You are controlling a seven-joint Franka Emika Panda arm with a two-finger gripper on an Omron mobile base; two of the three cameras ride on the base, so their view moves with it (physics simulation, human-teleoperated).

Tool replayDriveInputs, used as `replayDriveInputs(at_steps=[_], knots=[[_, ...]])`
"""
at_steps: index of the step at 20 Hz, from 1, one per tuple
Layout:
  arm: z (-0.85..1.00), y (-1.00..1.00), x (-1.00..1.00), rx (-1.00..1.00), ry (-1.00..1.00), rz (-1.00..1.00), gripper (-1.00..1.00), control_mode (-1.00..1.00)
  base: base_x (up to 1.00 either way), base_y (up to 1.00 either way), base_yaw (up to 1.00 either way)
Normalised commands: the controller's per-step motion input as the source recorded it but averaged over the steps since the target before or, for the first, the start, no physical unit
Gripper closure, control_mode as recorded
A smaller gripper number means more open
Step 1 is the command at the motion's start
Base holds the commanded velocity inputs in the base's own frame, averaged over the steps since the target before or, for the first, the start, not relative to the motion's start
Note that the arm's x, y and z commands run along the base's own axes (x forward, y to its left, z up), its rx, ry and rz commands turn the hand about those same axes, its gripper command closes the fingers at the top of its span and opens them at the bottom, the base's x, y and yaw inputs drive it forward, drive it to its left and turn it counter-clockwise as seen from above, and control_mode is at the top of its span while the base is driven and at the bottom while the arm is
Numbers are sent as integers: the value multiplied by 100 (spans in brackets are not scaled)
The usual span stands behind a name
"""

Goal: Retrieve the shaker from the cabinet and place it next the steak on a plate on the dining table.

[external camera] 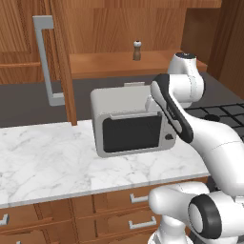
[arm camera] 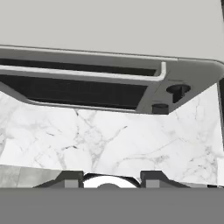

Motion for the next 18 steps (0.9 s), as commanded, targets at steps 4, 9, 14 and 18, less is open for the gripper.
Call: replayDriveInputs(at_steps=[4, 9, 14, 18], knots=[[0, 0, -13, 0, -6, 0, -100, -100, 0, 0, 0], [4, 0, -36, 0, -16, 0, -100, -100, 0, 0, 0], [31, 0, -24, 0, -27, 0, -100, -100, 0, 0, 0], [55, 0, -2, 2, -27, 0, -100, -100, 0, 0, 0]])
